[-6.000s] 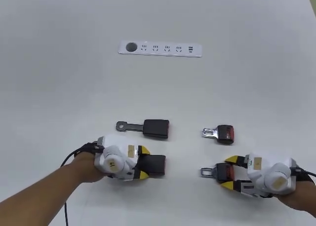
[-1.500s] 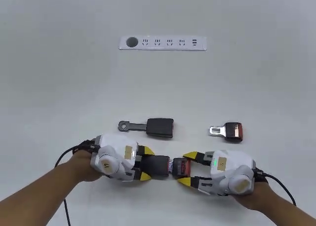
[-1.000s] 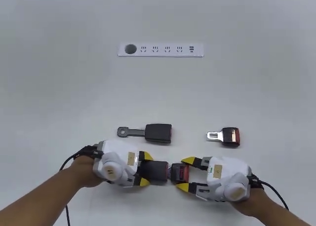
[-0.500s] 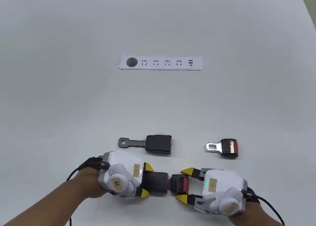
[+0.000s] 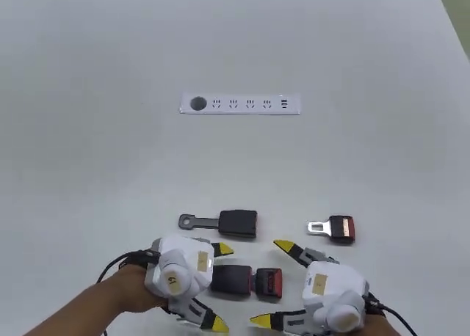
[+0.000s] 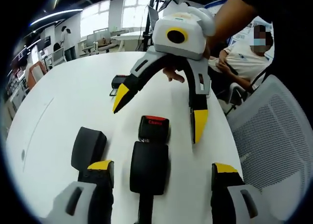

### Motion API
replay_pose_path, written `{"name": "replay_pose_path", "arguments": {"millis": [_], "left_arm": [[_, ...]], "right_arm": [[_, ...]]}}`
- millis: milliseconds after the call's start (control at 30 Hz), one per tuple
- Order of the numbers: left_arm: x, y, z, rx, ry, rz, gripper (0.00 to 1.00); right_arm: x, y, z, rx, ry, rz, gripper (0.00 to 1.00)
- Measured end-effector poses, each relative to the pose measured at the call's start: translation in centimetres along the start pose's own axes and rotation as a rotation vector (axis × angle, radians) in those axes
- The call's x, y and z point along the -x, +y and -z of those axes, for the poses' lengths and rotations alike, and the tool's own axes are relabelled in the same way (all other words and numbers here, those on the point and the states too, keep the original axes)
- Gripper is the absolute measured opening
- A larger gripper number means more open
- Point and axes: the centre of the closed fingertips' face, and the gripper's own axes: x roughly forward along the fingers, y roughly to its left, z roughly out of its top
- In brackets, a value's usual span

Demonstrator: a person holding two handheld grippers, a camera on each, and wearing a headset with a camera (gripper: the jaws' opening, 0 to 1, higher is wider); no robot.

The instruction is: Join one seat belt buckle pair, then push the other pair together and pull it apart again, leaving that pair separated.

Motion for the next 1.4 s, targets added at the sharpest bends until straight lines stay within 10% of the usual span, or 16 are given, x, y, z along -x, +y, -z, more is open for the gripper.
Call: {"name": "replay_pose_path", "arguments": {"millis": [367,933,1400], "left_arm": [[2.6,2.0,-2.5,0.054,-0.075,-0.089,0.93],[4.6,8.4,-6.0,0.007,-0.077,-0.160,0.92],[3.2,12.3,-5.0,0.012,-0.038,-0.154,0.88]], "right_arm": [[3.4,-2.5,-1.5,-0.077,-0.073,0.053,0.86],[7.3,-8.1,-1.0,-0.047,-0.060,0.097,0.82],[8.9,-13.5,3.0,-0.060,0.025,0.086,0.76]]}}
